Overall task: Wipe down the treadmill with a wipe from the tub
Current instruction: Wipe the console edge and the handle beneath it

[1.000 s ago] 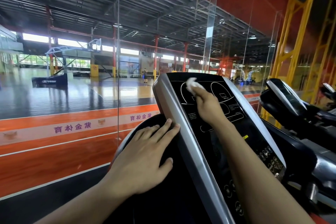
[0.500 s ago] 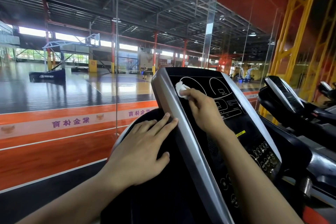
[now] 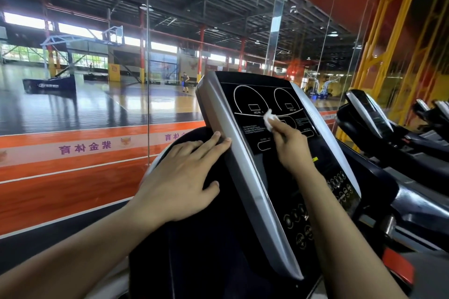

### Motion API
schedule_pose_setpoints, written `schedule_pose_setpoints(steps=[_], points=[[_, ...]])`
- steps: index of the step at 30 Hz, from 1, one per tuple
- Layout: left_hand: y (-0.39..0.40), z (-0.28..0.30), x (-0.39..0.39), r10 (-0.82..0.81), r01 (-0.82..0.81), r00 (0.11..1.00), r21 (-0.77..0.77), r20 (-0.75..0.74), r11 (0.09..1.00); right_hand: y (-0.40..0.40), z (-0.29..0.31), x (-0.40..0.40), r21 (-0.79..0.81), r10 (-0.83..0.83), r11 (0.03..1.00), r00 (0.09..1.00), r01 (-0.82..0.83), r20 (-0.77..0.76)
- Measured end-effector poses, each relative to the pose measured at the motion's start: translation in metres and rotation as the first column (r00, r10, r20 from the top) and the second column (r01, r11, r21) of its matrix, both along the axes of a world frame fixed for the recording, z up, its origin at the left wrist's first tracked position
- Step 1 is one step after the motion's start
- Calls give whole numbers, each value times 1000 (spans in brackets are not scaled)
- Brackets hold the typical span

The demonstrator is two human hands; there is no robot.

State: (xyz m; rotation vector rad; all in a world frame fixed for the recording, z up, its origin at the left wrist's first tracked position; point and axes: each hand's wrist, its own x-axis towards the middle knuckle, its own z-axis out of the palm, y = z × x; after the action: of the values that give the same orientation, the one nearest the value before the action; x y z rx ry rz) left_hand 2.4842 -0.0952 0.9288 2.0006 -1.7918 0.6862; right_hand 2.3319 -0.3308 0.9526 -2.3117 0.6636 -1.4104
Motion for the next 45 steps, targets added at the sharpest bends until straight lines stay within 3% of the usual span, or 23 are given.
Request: schedule_pose_setpoints(steps=[2,5,6,7,10,11,16,18,21,23,25,28,30,33,36,39,41,43,45], points=[[0,0,0,13,-13,1000,21,-3,1000,5,-1,0,22,6,1000,1000,-6,0],[0,1,-2,25,-25,1000,40,-10,999,41,-14,7,-96,291,952,957,-291,-15],[1,3,-3,27,-26,999,46,-18,999,43,-17,5,-134,311,940,950,-312,-29],[1,4,-3,27,-25,999,56,-28,998,39,-17,1,-140,261,955,965,-263,-30],[2,6,-5,37,-35,999,81,-28,996,9,-16,-17,74,-41,996,999,40,16],[3,6,-5,41,-38,999,89,-35,995,10,-18,-20,100,-73,992,997,71,16],[2,8,-9,46,-43,999,84,-29,996,55,-44,-18,-95,242,966,970,-242,-12],[2,9,-11,58,-56,998,94,-18,994,46,-50,-29,-101,170,980,985,-170,-14],[3,10,-14,64,-67,997,88,37,994,23,-47,-49,104,-106,989,994,108,-19],[6,11,-18,35,-47,993,109,110,993,29,-44,-48,161,-163,972,984,173,-78],[8,10,-26,-5,-21,987,159,161,987,61,-43,-39,63,-17,998,996,22,-86],[8,-3,-39,11,-32,994,192,109,981,88,-50,-40,-93,159,981,979,-171,-128],[10,-13,-46,25,-45,995,205,96,978,67,-46,-48,-64,53,996,987,-64,-155],[10,-17,-49,48,-75,991,221,123,973,13,-32,-62,158,-189,958,939,241,-288],[9,-16,-48,54,-82,989,213,134,974,-11,-20,-69,305,-167,914,932,269,-321],[9,-18,-49,58,-88,988,213,141,973,17,-20,-66,194,-137,960,941,204,-310],[8,-19,-49,57,-85,989,211,137,974,63,-29,-64,-28,-38,999,954,31,-299],[8,-18,-48,55,-83,989,215,135,973,94,-36,-62,-188,48,976,956,-106,-291],[8,-18,-45,43,-71,990,214,132,974,82,-38,-64,-226,-65,974,948,-8,-313]])
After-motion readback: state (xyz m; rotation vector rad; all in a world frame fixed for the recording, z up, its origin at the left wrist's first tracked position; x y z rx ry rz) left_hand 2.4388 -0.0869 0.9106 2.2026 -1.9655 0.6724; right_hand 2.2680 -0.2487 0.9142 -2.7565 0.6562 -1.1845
